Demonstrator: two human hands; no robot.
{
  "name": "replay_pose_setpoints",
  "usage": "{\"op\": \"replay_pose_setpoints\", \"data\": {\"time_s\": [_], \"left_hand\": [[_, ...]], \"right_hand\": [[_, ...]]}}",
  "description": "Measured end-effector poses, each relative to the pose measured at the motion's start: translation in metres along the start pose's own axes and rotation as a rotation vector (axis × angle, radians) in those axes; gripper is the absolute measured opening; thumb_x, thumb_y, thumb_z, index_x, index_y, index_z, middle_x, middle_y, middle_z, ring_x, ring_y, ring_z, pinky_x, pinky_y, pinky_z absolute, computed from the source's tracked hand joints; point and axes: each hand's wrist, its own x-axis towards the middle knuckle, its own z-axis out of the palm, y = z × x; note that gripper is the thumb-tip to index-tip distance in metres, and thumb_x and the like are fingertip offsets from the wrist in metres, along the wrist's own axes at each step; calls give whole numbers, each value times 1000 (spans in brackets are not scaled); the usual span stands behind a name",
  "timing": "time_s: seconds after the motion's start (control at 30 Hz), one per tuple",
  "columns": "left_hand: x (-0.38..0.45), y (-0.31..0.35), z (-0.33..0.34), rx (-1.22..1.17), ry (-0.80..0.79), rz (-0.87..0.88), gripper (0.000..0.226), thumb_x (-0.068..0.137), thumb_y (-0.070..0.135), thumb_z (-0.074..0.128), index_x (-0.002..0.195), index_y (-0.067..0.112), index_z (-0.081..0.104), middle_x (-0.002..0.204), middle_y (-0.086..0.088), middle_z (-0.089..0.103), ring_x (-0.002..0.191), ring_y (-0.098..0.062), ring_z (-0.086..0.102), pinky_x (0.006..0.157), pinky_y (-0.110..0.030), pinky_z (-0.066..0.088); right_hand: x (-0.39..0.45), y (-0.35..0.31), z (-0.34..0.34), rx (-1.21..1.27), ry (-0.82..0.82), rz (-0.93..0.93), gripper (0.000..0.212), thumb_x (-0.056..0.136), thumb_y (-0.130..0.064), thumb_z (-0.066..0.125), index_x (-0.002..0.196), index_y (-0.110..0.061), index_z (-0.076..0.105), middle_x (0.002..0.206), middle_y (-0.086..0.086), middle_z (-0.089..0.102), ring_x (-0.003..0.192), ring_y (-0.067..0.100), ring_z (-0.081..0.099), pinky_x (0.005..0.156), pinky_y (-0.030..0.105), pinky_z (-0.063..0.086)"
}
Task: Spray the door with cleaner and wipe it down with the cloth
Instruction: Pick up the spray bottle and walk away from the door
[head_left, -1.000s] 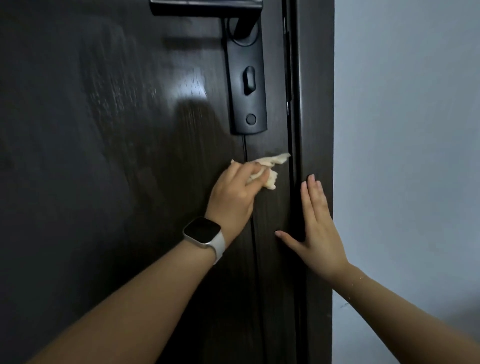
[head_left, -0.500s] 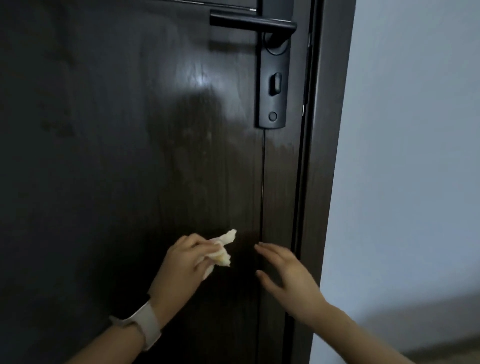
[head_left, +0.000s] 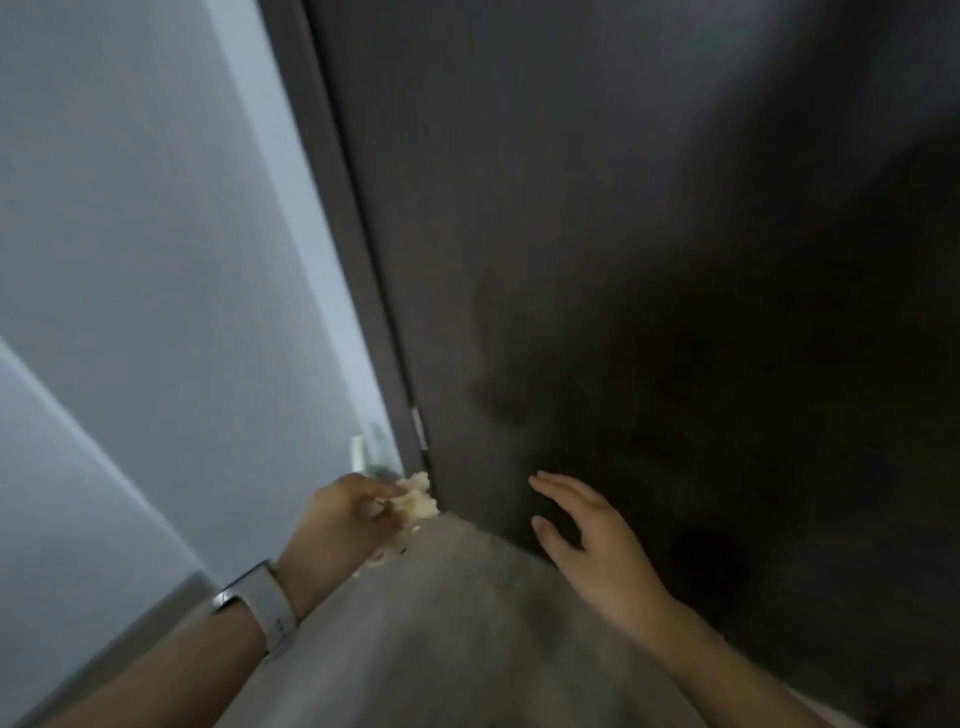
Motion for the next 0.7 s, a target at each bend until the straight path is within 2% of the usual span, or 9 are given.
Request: {"op": "replay_pose_setpoints", "data": {"time_s": [0.03, 0.1, 0.2, 0.27, 0.37, 0.47, 0.53, 0.6, 0.7], "left_hand": [[-2, -29, -7, 0, -6, -95, 25, 80, 16, 77, 82, 41, 74, 85, 5, 71, 72, -7, 67, 68, -24, 52], [-7, -81, -17, 8, -17, -257, 11, 80, 25, 77, 87, 33, 77, 84, -1, 74, 63, -11, 66, 60, -24, 50], [-6, -132, -30, -38, 42, -370, 4, 80, 33, 78, 84, 32, 78, 74, 3, 74, 64, -15, 69, 59, -23, 54], [0, -161, -36, -62, 116, -408, 4, 79, 32, 78, 81, 36, 76, 72, 9, 73, 69, -14, 71, 64, -26, 56], [11, -207, -33, -96, 175, -474, 7, 80, 29, 78, 84, 34, 75, 76, 9, 73, 75, -13, 69, 63, -22, 49], [19, -250, -15, -170, 224, -548, 12, 81, 28, 77, 92, 33, 76, 85, 8, 73, 82, -12, 68, 70, -23, 49], [21, -273, 0, -263, 260, -605, 14, 81, 29, 77, 94, 34, 76, 85, 8, 74, 81, -13, 69, 74, -30, 54], [20, -290, 14, -349, 290, -650, 16, 82, 30, 76, 98, 32, 76, 84, 10, 75, 81, -12, 70, 75, -33, 56], [16, -305, 34, -446, 341, -742, 18, 83, 25, 76, 101, 30, 75, 87, 9, 75, 80, -10, 69, 66, -26, 53]], "right_hand": [[11, -2, 25, 31, -30, 2, 45, 98, -32, 53, 141, -36, 43, 134, -30, 32, 129, -8, 30, 105, 8, 28], [31, -5, 71, 57, -100, 5, 45, 96, -27, 57, 140, -28, 47, 134, -24, 35, 130, -1, 36, 109, 14, 30], [65, -6, 132, 54, -172, -29, 43, 92, -17, 64, 134, -16, 54, 130, -15, 43, 126, 9, 47, 107, 14, 29], [92, 0, 170, 42, -213, -18, 43, 90, -16, 65, 133, -15, 56, 130, -12, 46, 126, 12, 48, 111, 21, 31], [133, 18, 228, 73, -235, 52, 46, 88, -16, 68, 133, -16, 55, 135, -1, 53, 126, 16, 50, 108, 36, 41], [179, 36, 279, 241, -287, 181, 45, 86, -9, 70, 122, -32, 57, 124, -3, 61, 120, 19, 57, 96, 30, 48], [211, 48, 311, 327, -279, 212, 47, 84, -8, 71, 118, -36, 56, 118, -6, 62, 118, 20, 58, 97, 32, 48], [243, 59, 340, 387, -224, 252, 62, 81, -15, 75, 135, -25, 46, 131, 3, 56, 122, 19, 53, 105, 43, 45], [280, 57, 373, 405, -169, 286, 87, 84, -16, 73, 152, -14, 20, 148, 9, 39, 130, 20, 42, 112, 41, 36]]}}
